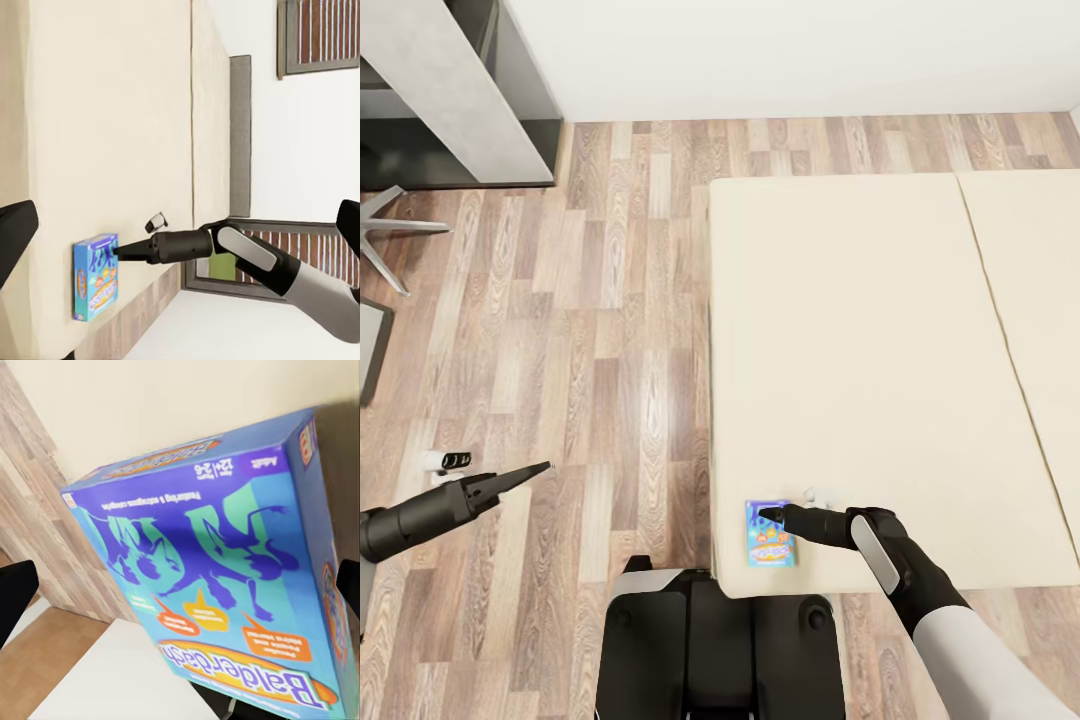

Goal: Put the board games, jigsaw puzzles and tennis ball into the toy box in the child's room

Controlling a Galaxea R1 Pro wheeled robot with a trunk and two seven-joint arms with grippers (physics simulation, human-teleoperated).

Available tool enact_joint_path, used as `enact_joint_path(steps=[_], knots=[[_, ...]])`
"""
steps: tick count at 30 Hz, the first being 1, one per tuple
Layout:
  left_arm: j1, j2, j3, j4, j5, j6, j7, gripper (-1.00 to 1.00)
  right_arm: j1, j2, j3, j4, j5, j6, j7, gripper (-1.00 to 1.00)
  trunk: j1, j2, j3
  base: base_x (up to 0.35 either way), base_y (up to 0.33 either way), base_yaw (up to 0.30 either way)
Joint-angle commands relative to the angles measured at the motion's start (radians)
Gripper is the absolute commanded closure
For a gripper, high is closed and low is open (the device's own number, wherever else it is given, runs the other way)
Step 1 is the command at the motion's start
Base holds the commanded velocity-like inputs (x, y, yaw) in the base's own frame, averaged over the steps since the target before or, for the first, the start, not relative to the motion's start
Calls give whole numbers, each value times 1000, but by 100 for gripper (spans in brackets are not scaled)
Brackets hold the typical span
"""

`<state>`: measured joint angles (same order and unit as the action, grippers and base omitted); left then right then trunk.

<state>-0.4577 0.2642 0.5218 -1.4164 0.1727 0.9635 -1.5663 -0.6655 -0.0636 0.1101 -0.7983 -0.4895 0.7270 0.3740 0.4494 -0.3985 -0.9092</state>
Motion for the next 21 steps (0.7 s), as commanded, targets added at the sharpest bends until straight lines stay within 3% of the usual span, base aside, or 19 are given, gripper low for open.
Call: enact_joint_path(steps=[1,21], knots=[[0,0,2,0,-1,11,-5,-100,0,-1,2,-1,0,3,2,-100,1,-2,-1,0,87,0],[0,0,4,0,-1,11,-5,-100,0,-1,2,-1,0,3,2,-100,1,-2,-1,0,35,0]])
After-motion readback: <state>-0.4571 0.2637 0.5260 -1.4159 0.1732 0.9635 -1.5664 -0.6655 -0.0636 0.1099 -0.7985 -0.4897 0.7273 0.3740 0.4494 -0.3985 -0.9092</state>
